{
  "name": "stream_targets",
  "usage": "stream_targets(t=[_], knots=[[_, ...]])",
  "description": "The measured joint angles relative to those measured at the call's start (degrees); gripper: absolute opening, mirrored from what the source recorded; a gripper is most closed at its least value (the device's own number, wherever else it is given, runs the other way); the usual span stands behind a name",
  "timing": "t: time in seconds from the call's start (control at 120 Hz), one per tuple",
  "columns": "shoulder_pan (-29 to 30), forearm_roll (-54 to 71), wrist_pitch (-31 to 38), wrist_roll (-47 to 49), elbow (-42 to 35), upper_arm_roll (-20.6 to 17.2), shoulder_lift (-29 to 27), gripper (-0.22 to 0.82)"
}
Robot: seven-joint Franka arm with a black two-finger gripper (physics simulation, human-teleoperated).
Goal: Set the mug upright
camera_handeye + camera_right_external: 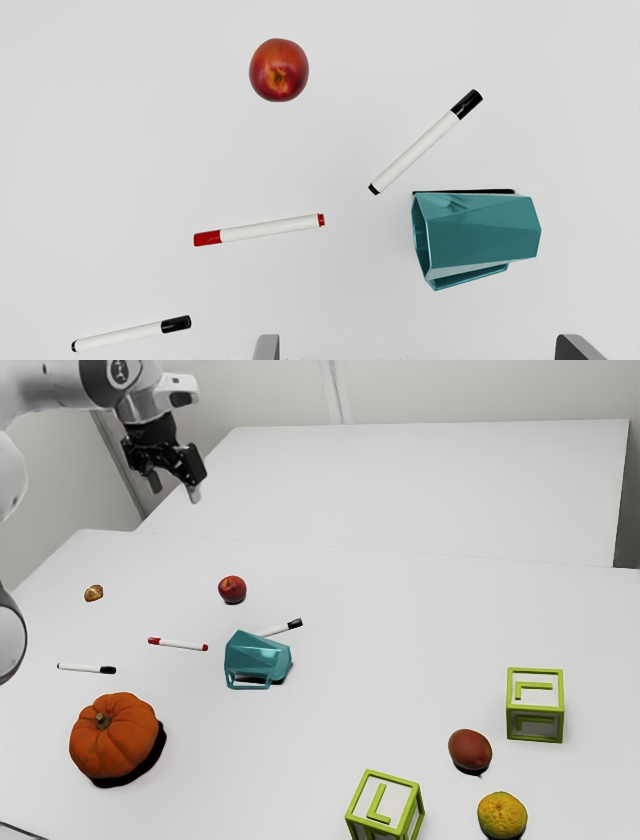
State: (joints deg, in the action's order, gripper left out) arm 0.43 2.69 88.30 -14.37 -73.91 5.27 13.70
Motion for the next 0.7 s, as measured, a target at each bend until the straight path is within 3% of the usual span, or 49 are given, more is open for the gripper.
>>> stream_targets(t=[0.167, 0.392, 0.7], knots=[[0.0, -1.2, 0.7, -0.4, -3.9, 1.2, -1.4, 0.60], [0.2, -14.6, 2.9, -0.5, -16.1, 6.3, -3.7, 0.60], [0.1, -27.9, 4.1, -1.0, -23.2, 8.3, -0.4, 0.60]])
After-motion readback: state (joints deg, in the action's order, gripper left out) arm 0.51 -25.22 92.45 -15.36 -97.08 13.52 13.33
